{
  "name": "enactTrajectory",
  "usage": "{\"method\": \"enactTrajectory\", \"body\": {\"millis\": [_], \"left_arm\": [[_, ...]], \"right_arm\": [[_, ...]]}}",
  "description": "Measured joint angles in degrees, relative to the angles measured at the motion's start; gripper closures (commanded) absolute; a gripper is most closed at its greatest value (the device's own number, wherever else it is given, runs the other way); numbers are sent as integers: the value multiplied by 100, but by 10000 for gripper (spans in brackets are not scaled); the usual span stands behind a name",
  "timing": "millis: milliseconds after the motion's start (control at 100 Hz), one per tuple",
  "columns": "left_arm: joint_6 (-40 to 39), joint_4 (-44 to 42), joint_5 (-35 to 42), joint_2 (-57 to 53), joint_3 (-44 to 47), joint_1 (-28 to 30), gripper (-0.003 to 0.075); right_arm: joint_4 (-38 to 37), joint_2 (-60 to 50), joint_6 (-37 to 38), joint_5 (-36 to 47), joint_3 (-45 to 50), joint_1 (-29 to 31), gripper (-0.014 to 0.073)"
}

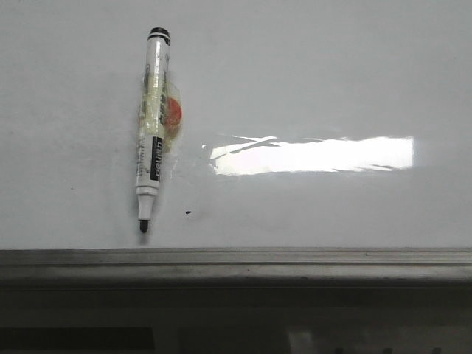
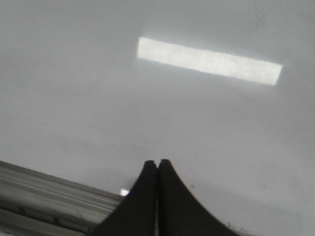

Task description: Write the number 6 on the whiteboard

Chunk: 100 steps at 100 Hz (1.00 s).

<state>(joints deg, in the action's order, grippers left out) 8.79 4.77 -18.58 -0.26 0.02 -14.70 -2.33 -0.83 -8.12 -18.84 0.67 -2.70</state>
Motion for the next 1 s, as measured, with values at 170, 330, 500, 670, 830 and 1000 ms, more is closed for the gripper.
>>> {"method": "enactTrajectory", "body": {"millis": [170,330,500,670,830,1000], "left_arm": [[0,0,0,0,0,0,741],[0,0,0,0,0,0,741],[0,-157,72,0,0,0,741],[0,-173,86,0,0,0,741],[0,-173,101,0,0,0,741],[0,387,352,0,0,0,741]], "right_arm": [[0,0,0,0,0,0,659],[-53,0,0,23,0,0,659],[233,0,0,569,0,0,659],[2156,0,0,1414,0,0,659],[3496,0,0,1884,0,0,659],[4292,0,0,2026,0,0,659]]}}
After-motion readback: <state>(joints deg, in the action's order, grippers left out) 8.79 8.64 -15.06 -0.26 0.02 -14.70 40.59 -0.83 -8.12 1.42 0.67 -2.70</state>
